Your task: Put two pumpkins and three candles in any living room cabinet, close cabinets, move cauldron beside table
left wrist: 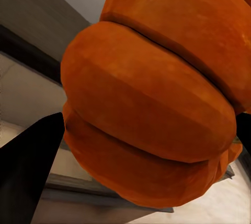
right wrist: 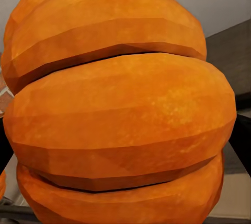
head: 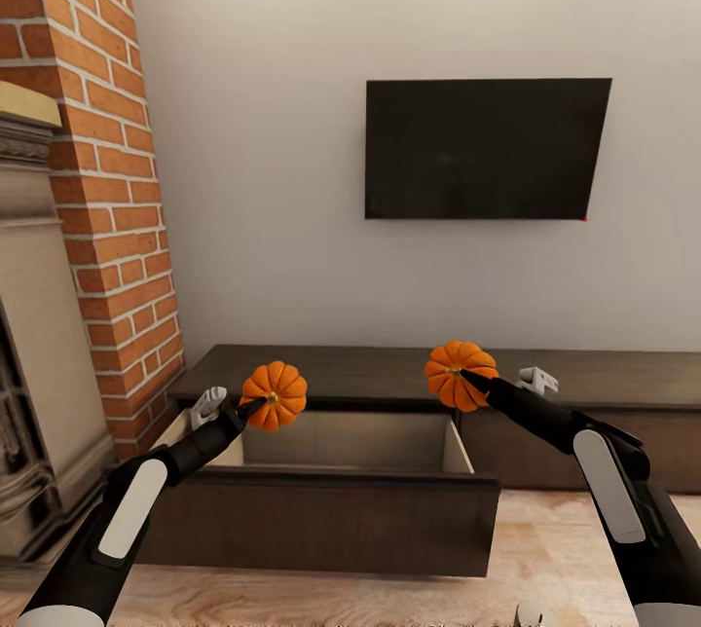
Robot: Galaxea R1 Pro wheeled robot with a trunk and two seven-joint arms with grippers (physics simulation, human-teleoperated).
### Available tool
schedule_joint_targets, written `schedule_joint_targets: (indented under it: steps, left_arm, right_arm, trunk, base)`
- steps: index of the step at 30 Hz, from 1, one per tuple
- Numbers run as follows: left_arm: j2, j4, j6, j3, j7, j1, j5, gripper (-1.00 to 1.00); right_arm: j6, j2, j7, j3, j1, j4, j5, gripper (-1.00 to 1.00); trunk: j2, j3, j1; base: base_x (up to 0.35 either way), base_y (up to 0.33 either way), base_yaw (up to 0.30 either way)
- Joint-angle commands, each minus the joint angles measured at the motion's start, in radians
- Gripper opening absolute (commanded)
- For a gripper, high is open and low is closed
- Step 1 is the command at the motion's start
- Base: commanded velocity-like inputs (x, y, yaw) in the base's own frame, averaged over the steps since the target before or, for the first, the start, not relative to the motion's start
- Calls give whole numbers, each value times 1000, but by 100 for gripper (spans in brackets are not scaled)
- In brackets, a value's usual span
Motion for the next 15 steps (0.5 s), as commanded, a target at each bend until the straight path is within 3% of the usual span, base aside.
schedule_joint_targets:
  steps: [1, 15]
  left_arm:
    - [0, 0, 7, 2, -2, -1, 5, -100]
    - [-1, 0, 7, 2, -2, 0, 5, -100]
  right_arm:
    - [6, 0, 4, -2, -1, 0, 0, -100]
    - [6, 0, 4, -2, -1, 0, 0, -100]
  trunk:
    - [-1, -3, 0]
    - [-1, -26, 0]
  base:
    - [0, 0, 0]
    - [0, 0, 0]
